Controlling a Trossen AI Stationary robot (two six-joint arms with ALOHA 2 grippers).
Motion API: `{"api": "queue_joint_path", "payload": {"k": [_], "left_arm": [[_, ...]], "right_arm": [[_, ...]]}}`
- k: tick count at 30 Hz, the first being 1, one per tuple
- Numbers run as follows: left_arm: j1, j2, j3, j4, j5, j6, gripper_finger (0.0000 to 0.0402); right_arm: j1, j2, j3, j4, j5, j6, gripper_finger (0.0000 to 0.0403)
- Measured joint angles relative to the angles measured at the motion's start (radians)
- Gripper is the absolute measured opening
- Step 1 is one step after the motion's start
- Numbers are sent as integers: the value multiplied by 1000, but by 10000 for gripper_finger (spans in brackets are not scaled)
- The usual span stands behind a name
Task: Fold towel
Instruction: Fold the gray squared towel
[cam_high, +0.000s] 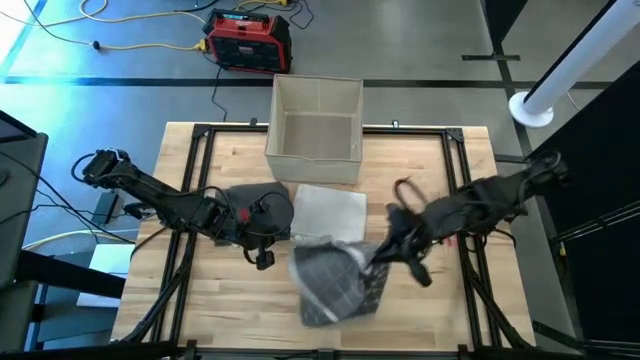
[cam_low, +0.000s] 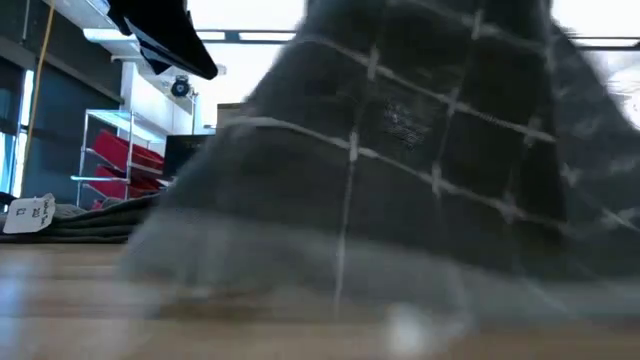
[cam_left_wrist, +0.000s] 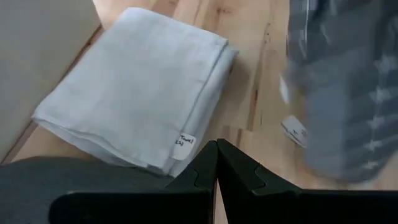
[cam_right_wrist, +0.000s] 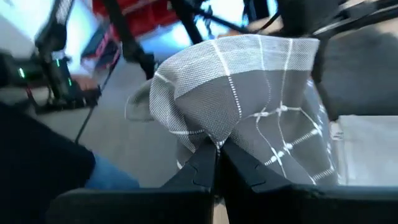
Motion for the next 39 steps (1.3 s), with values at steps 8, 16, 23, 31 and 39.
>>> {"api": "queue_joint_path", "payload": {"k": [8, 16, 23, 31, 39], "left_arm": [[-1, 0, 0, 3, 8, -8, 0], [-19, 0, 0, 2, 0, -48, 0], [-41, 1, 0, 2, -42, -49, 0], [-39, 2, 0, 2, -93, -49, 0], [-5, 12, 0, 24, -25, -127, 0]], "right_arm": [[-81, 7, -1, -196, 137, 146, 0], [-142, 81, -1, -279, 190, 233, 21], [-187, 145, -1, -346, 220, 313, 75], [-197, 122, -1, -470, 273, 299, 161], [-194, 50, -1, -511, 348, 325, 171]]}}
